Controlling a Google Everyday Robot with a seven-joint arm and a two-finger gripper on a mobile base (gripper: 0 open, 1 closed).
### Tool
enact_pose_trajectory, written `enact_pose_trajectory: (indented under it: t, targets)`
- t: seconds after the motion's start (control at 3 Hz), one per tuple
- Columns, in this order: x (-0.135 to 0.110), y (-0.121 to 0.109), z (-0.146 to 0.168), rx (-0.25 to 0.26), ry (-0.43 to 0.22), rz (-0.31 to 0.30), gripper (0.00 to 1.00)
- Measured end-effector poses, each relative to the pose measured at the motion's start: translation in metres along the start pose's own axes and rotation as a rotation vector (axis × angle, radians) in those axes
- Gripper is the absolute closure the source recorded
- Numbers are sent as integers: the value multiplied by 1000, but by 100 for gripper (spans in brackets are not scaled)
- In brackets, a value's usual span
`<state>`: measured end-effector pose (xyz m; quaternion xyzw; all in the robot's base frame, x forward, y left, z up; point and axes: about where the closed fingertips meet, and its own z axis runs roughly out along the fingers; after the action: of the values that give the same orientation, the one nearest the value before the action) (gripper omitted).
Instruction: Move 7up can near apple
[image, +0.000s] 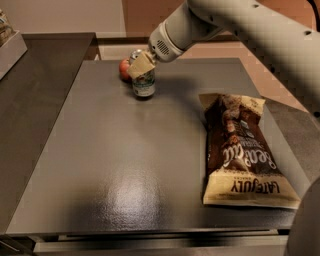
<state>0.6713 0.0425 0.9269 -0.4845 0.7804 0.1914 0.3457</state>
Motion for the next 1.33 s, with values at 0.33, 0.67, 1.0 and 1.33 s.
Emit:
enact_pose_trajectory:
  t: [0.33,0.67,1.0,1.33]
  targets:
    - [-5,-8,5,16,1,18,82]
    - [-8,-14,7,31,17,37,59]
    - [-5,-18,11,36,28,56,35]
    - [0,-20,16,37,34,73,13]
